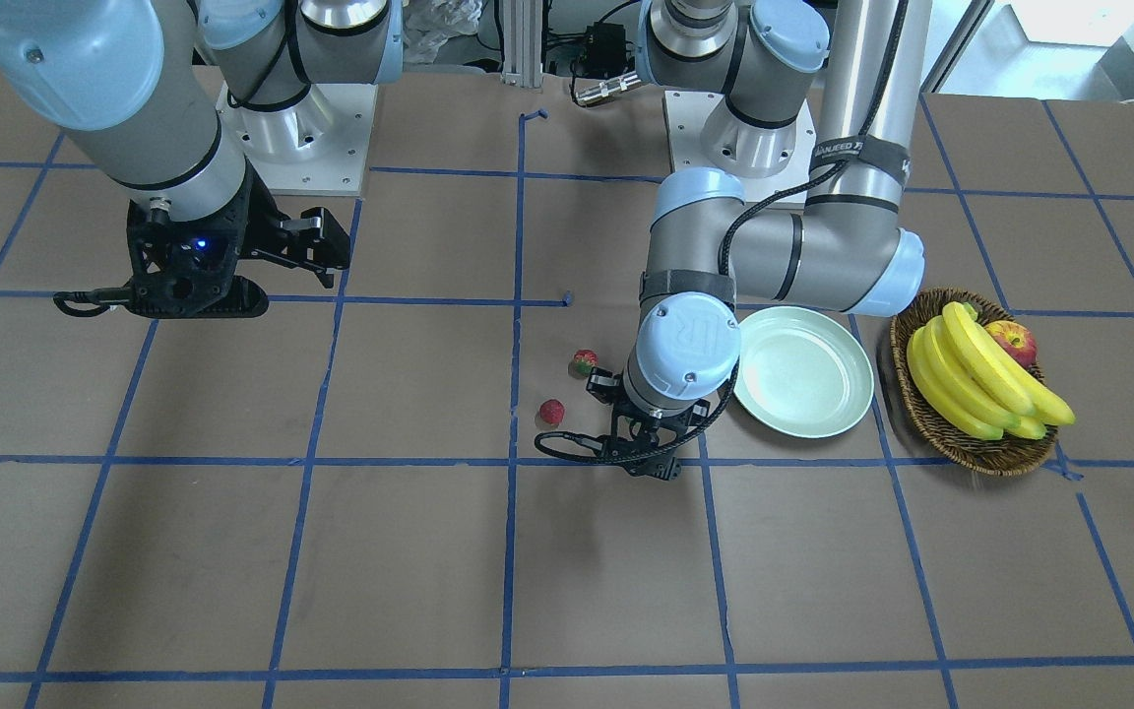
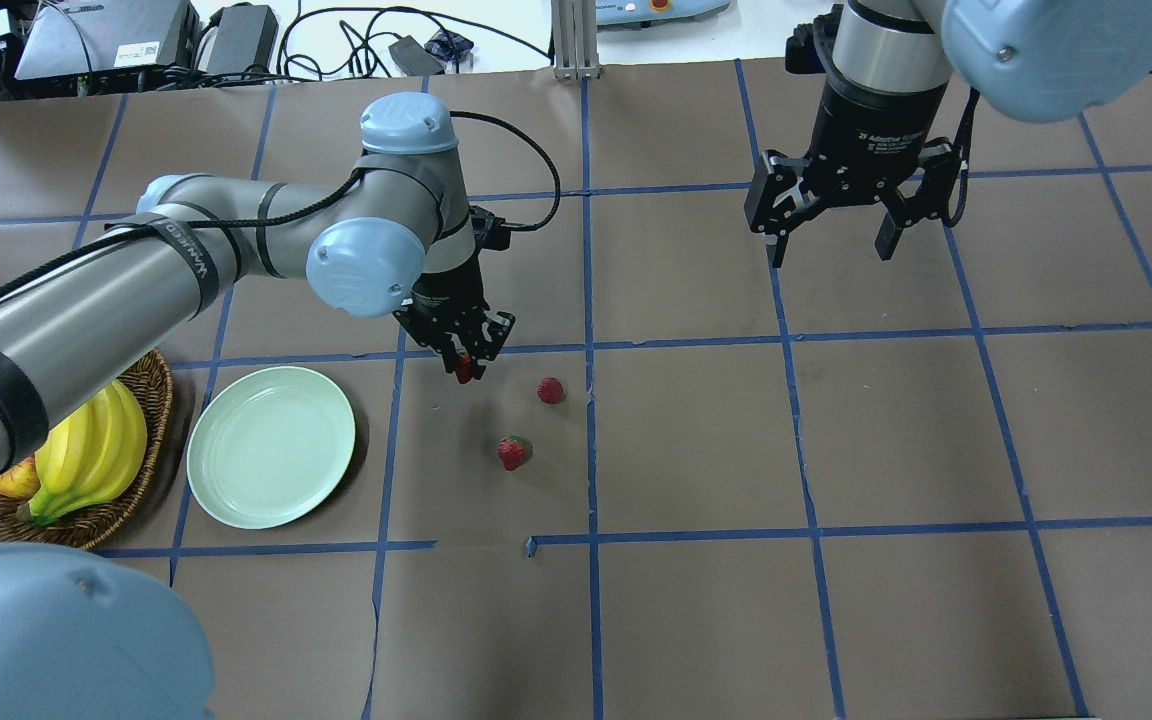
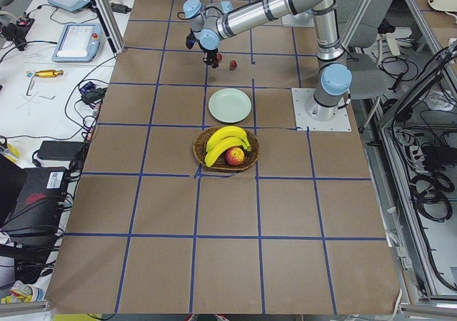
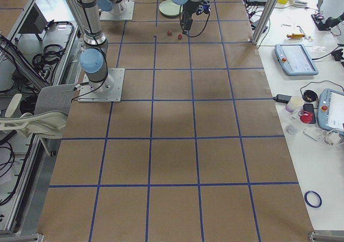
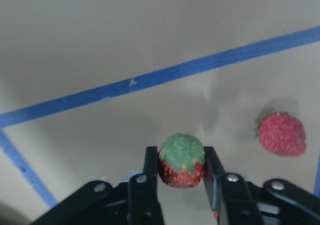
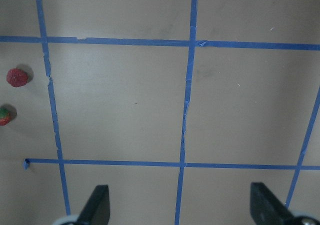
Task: Collect all strawberries into plate
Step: 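Carry the strawberry over the green plate and open the left gripper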
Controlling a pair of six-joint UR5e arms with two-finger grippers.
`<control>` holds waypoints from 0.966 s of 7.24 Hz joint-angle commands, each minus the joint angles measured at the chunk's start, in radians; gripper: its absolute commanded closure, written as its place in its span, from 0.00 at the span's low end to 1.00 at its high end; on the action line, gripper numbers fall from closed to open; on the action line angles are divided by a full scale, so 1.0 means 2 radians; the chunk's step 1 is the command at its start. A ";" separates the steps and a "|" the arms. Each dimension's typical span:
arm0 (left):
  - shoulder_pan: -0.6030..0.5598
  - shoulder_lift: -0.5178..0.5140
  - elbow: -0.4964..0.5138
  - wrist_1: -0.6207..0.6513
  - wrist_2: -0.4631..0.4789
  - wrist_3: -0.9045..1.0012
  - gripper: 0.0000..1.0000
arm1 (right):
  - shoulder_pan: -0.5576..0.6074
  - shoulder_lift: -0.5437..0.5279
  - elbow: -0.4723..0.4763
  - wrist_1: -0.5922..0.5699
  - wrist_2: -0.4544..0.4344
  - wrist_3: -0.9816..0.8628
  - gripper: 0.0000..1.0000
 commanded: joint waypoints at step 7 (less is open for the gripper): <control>0.167 0.013 -0.044 -0.074 0.161 0.189 0.57 | 0.001 0.001 0.000 0.000 0.008 0.000 0.00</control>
